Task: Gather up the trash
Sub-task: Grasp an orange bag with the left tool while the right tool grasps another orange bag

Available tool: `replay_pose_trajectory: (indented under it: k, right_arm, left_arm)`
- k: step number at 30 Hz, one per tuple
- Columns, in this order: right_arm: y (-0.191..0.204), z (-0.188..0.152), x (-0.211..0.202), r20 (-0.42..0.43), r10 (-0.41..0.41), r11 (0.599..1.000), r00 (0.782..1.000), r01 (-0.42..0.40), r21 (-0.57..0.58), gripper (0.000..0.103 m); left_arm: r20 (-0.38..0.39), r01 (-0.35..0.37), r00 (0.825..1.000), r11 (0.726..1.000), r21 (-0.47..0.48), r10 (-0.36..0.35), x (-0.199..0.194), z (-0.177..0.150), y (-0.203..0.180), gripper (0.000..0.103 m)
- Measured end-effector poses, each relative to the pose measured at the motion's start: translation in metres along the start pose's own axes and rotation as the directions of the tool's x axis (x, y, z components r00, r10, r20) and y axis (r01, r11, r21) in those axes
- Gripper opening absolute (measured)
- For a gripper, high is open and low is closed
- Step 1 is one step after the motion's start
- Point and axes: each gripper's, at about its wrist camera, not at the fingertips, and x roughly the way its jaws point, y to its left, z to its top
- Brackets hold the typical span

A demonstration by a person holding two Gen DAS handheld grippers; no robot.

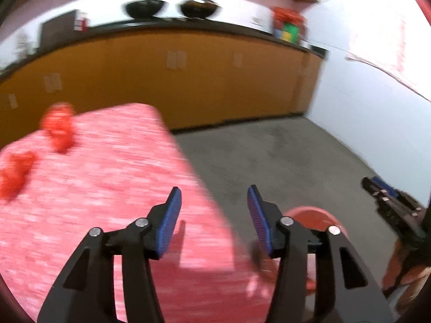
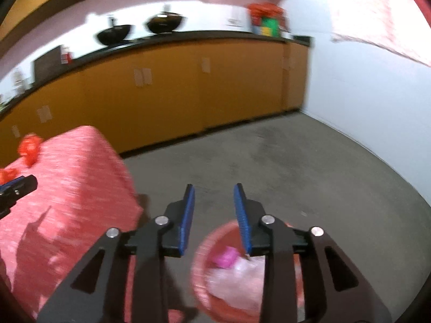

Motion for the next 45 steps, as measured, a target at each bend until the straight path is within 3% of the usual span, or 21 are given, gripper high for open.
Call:
replay_pose_trajectory:
  k: [3,8,14,19,27,35,37,38,39,41,45]
  right_arm:
    - [0.058,0.013,0.001,-0.002,0.102,0.994,0.995,-0.102,-0.033,0.034]
    - [0.149,0.026,0.007,-0.032,0.236,0.969,0.971,-0.237,-0.062,0.040]
    - [0.247,0.038,0.014,-0.066,0.329,0.930,0.942,-0.336,-0.150,0.047]
    - [0.311,0.050,0.040,-0.115,0.373,0.902,0.921,-0.389,-0.188,0.050]
    - [0.397,0.071,0.089,-0.189,0.429,0.869,0.883,-0.461,-0.179,0.066]
    - [0.431,0.073,0.130,-0.243,0.428,0.874,0.871,-0.467,-0.133,0.067]
    - [0.435,0.069,0.138,-0.270,0.418,0.872,0.867,-0.467,-0.148,0.054]
    - [0.438,0.066,0.143,-0.288,0.416,0.869,0.863,-0.470,-0.156,0.026]
    - [0.438,0.064,0.146,-0.302,0.413,0.866,0.859,-0.473,-0.162,0.013]
    - [0.433,0.060,0.143,-0.292,0.420,0.860,0.859,-0.480,-0.173,0.009]
    - [0.417,0.054,0.127,-0.226,0.387,0.869,0.894,-0.435,-0.237,0.007]
  left_arm:
    - [0.014,-0.111,0.994,0.993,-0.037,0.111,-0.013,0.002,0.055,0.055]
    - [0.017,-0.264,0.963,0.958,-0.113,0.267,-0.031,0.002,0.142,0.059]
    - [0.006,-0.374,0.925,0.913,-0.161,0.380,-0.042,-0.003,0.212,0.065]
    - [-0.025,-0.412,0.909,0.886,-0.212,0.416,-0.036,-0.011,0.255,0.069]
    - [-0.043,-0.387,0.919,0.881,-0.271,0.391,-0.030,-0.010,0.290,0.077]
    - [-0.021,-0.360,0.929,0.890,-0.278,0.369,-0.034,-0.008,0.299,0.079]
    - [-0.023,-0.353,0.932,0.892,-0.283,0.362,-0.031,-0.005,0.300,0.079]
    - [-0.024,-0.344,0.936,0.895,-0.283,0.352,-0.028,-0.004,0.299,0.079]
    - [-0.024,-0.340,0.937,0.898,-0.278,0.347,-0.025,-0.003,0.296,0.079]
    - [-0.029,-0.338,0.939,0.906,-0.257,0.342,-0.018,0.000,0.289,0.079]
    - [-0.063,-0.361,0.933,0.909,-0.207,0.355,0.000,0.004,0.275,0.079]
